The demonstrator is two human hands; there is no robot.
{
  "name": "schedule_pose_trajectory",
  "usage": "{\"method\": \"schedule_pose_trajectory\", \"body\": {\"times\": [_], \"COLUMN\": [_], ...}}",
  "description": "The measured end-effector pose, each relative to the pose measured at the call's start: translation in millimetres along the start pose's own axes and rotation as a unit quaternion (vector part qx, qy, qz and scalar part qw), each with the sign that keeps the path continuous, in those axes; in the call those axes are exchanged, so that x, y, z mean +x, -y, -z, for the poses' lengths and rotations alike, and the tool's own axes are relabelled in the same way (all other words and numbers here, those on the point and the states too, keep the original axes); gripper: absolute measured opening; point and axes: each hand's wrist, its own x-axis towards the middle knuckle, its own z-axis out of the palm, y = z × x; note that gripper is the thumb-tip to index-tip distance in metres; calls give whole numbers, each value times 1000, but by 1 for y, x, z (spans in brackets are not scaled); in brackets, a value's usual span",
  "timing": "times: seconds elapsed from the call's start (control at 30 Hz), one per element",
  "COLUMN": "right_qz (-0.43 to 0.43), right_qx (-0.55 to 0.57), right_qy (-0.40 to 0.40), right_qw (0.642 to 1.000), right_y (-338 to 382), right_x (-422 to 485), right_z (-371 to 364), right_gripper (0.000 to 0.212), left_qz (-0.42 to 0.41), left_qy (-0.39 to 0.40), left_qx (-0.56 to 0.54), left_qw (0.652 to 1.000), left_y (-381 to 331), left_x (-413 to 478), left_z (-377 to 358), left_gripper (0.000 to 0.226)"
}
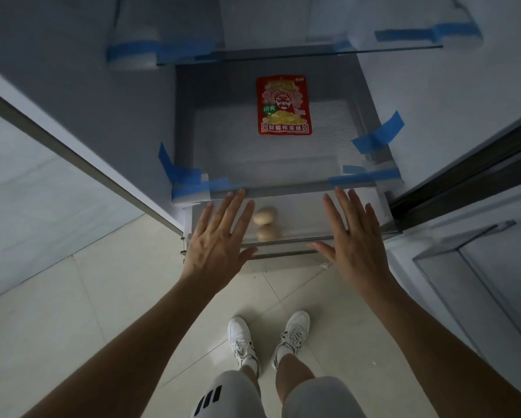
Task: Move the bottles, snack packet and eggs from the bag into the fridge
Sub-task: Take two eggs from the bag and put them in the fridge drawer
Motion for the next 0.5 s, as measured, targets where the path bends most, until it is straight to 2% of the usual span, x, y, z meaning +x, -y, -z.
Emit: {"method": "schedule_pose_trajectory", "body": {"times": [0.27, 0.5], "right_qz": [70, 89], "right_qx": [-39, -58], "right_qy": [20, 18], "right_qw": [997, 994], "right_y": [1, 0], "right_x": [53, 82], "right_z": [-2, -1], "right_gripper": [89, 83], "left_qz": [-19, -23], "left_qy": [23, 41], "left_qx": [27, 29], "left_qw": [999, 998], "left_y": [17, 28], "left_x": [39, 64], "left_z": [4, 4], "left_gripper": [81, 81]}}
